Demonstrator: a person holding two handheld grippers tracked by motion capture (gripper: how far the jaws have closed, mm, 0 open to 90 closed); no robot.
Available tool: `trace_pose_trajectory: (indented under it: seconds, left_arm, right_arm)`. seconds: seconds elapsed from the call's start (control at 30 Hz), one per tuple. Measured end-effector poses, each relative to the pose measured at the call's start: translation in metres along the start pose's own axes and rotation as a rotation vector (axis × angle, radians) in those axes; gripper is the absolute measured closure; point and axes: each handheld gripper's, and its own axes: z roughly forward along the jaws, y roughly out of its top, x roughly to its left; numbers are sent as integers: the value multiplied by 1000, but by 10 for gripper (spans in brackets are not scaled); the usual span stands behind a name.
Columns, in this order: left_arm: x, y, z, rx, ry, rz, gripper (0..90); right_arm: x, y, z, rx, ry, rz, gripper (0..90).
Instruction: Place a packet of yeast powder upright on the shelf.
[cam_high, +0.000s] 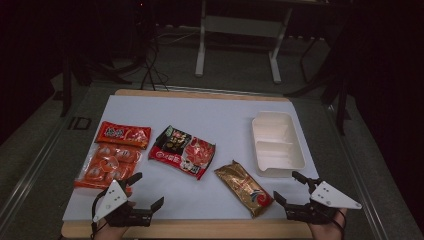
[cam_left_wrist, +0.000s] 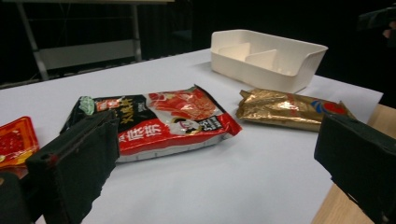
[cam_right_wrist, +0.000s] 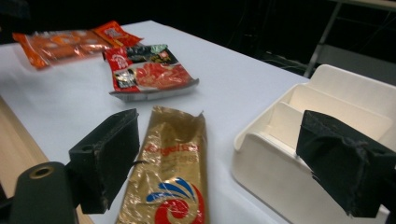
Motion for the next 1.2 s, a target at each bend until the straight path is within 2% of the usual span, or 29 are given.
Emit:
trace_pose_trajectory:
  seconds: [0.27,0.43,0.47,0.53,0.6,0.67,0.83,0.93,1.07,1.2]
  left_arm:
    - [-4,0,3,13,-10,19,8]
    - [-4,0,3,13,-11,21,8]
    - [-4,0,3,11,-11,21,8]
    - [-4,0,2,11,-10,20,8]
    - [-4,0,2,11,-11,21,8]
    - [-4,0,2,9,-10,22,8]
    - [-5,0,3,11,-12,22,8]
    - [-5,0,3,12,-12,22,8]
    - [-5,-1,4,16,-11,23,8]
    - [-5,-1,4,18,-14,23,8]
  right_arm:
    - [-1,0,0,21,16,2,140]
    - [-3,0,2,24,47,32,138]
    - [-2,0,3,28,64,34,133]
    - [-1,1,4,33,70,35,132]
    - [4,4,6,47,71,12,129]
    - [5,5,6,49,77,18,129]
    - [8,17,9,48,107,17,120]
    - [9,24,14,73,117,7,119]
    - [9,30,19,68,137,8,119]
    - [8,42,30,69,176,7,119]
